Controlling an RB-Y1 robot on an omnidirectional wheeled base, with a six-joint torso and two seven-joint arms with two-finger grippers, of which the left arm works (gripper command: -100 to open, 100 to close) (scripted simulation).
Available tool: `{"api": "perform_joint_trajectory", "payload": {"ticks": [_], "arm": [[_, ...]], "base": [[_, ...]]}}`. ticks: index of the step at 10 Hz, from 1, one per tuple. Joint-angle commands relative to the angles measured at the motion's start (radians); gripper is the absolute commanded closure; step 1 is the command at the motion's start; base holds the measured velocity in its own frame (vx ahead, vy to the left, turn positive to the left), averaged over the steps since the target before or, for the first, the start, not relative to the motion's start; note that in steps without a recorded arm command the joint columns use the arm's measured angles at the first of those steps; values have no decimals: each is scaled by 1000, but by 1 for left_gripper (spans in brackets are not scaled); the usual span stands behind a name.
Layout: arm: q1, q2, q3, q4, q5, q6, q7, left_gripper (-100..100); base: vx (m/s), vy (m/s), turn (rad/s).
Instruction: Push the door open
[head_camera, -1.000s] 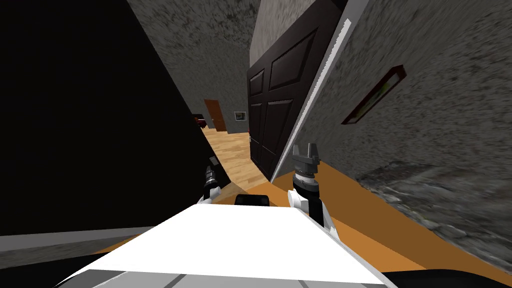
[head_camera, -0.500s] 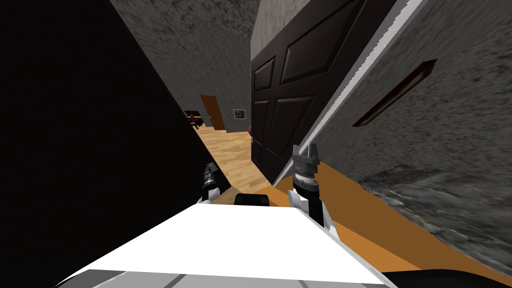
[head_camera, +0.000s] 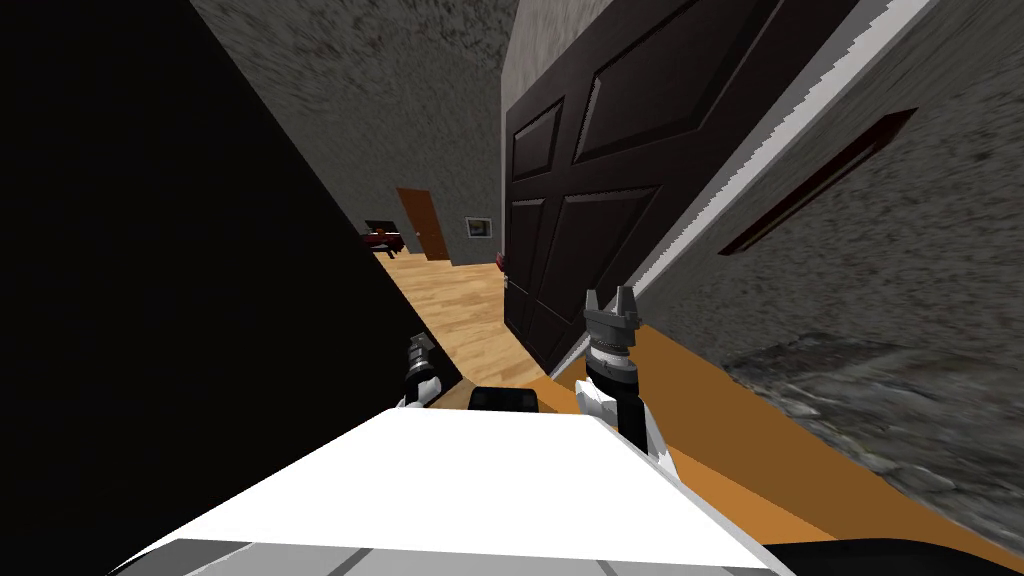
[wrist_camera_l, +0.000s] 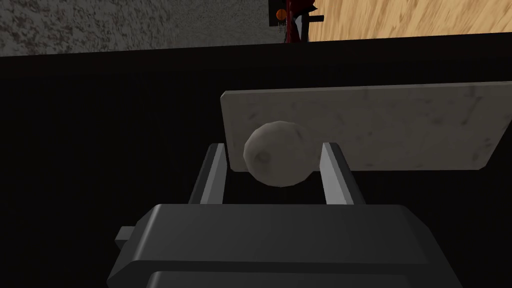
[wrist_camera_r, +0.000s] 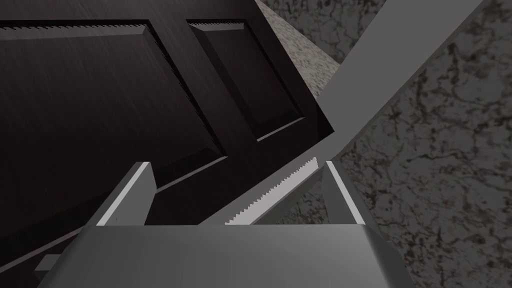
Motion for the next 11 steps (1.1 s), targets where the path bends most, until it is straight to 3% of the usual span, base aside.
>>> {"api": "perform_joint_trajectory", "payload": {"ticks": [1, 5, 8, 10, 11], "arm": [[0, 0, 0, 0, 0, 1, 0, 100], [0, 0, 0, 0, 0, 1, 0, 100], [-7, 20, 36, 0, 19, 4, -23, 100], [-8, 22, 42, -1, 22, 3, -27, 100], [-13, 29, 62, -2, 32, 3, -40, 100]], "base": [[-26, -16, -3], [-6, -3, -1], [137, 71, 22], [125, 71, 23], [121, 78, 25]]}}
